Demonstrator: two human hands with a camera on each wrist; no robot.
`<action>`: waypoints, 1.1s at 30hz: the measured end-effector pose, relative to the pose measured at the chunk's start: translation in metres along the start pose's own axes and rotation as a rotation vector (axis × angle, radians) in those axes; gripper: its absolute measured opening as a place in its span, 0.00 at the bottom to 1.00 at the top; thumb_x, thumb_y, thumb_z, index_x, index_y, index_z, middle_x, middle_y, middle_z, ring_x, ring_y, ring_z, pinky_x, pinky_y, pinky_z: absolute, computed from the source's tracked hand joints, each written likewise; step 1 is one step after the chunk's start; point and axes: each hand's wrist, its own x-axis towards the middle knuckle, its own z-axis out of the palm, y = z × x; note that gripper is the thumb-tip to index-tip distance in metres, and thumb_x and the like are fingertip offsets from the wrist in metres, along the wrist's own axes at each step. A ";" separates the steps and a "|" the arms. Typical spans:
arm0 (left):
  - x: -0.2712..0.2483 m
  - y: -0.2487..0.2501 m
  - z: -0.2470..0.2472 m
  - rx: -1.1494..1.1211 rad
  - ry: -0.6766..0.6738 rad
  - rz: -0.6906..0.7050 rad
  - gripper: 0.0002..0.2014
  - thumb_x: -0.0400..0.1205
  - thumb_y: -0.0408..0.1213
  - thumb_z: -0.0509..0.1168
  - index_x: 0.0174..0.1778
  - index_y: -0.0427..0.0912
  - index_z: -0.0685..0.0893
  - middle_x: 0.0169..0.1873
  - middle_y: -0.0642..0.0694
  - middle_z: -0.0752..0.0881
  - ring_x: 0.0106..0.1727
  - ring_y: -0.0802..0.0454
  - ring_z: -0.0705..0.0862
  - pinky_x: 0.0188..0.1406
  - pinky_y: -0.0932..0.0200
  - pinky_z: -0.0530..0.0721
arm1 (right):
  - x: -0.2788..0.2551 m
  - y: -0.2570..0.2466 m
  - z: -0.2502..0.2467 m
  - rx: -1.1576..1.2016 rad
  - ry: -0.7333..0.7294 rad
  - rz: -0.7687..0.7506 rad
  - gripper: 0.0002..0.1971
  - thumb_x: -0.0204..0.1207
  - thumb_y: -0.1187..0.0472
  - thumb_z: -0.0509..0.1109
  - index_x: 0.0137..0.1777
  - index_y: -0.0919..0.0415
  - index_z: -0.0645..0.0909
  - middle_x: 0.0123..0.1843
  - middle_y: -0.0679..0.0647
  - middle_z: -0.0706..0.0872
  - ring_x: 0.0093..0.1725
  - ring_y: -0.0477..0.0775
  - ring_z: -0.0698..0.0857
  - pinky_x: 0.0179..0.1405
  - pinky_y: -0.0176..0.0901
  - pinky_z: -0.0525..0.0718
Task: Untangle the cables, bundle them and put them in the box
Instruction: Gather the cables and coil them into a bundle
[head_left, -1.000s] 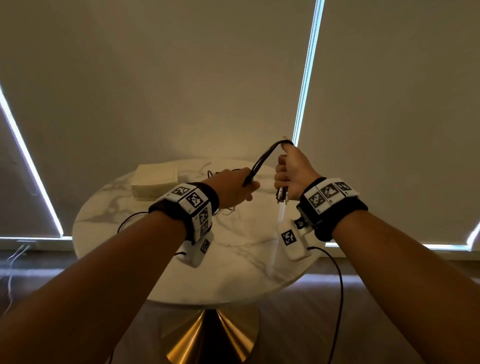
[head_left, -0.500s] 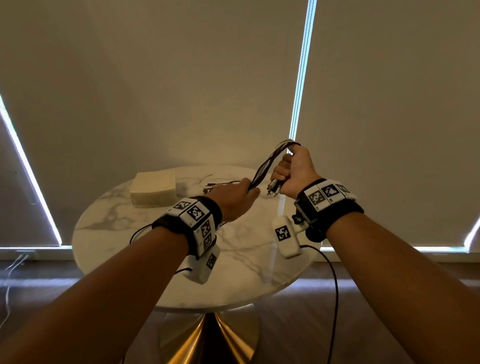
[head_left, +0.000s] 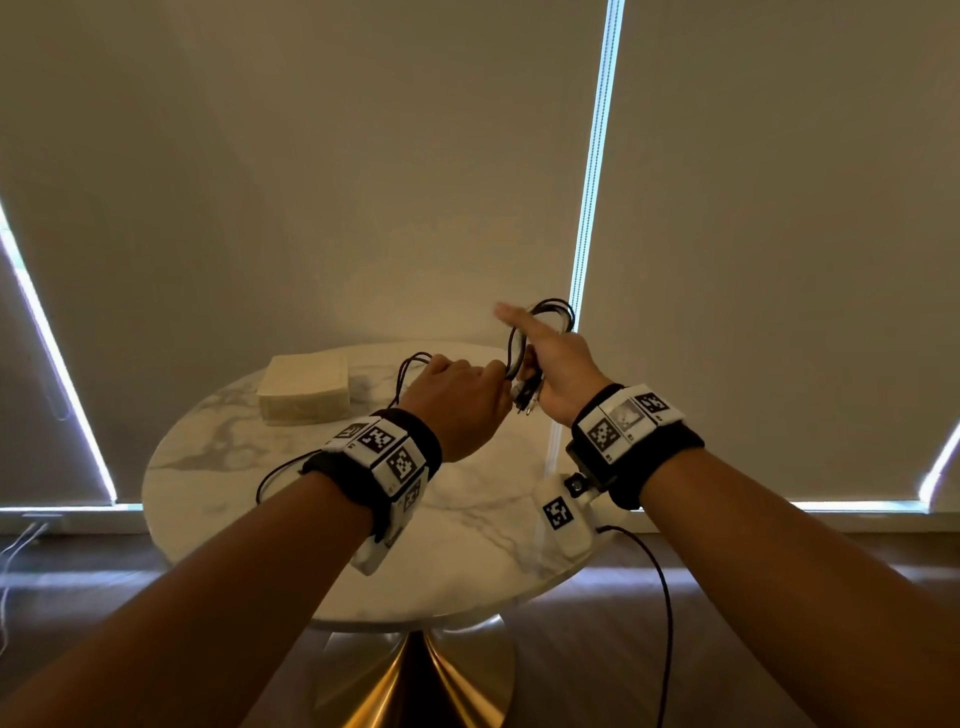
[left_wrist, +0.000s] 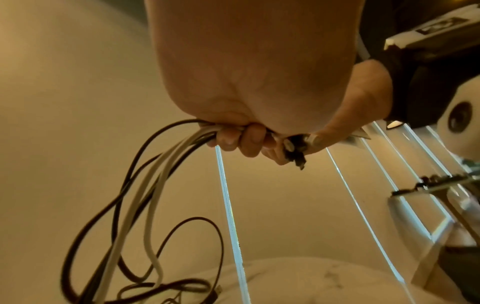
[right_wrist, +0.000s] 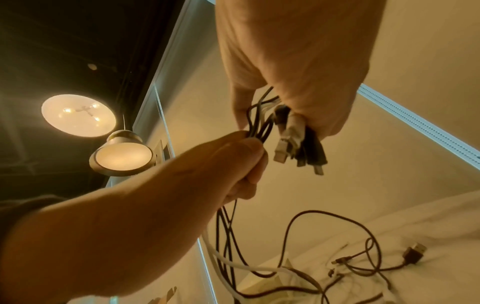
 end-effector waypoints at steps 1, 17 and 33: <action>-0.001 -0.001 -0.001 0.044 0.010 0.019 0.14 0.90 0.47 0.44 0.48 0.46 0.71 0.33 0.51 0.79 0.33 0.48 0.73 0.52 0.50 0.74 | 0.001 0.002 0.000 -0.057 0.005 0.000 0.22 0.59 0.50 0.90 0.37 0.59 0.80 0.25 0.52 0.72 0.22 0.50 0.71 0.32 0.47 0.78; -0.009 -0.013 -0.010 0.082 -0.057 0.093 0.14 0.91 0.47 0.45 0.54 0.43 0.73 0.33 0.52 0.78 0.29 0.50 0.73 0.47 0.50 0.73 | -0.009 -0.001 0.000 0.276 -0.183 -0.006 0.08 0.82 0.64 0.65 0.40 0.61 0.80 0.34 0.54 0.83 0.39 0.51 0.83 0.43 0.45 0.80; -0.011 -0.021 0.014 -0.506 -0.100 -0.070 0.18 0.86 0.60 0.55 0.45 0.51 0.80 0.31 0.58 0.84 0.35 0.59 0.82 0.39 0.57 0.78 | -0.038 -0.011 -0.007 0.539 -0.303 -0.110 0.14 0.80 0.60 0.56 0.31 0.58 0.67 0.31 0.54 0.73 0.27 0.54 0.80 0.34 0.45 0.75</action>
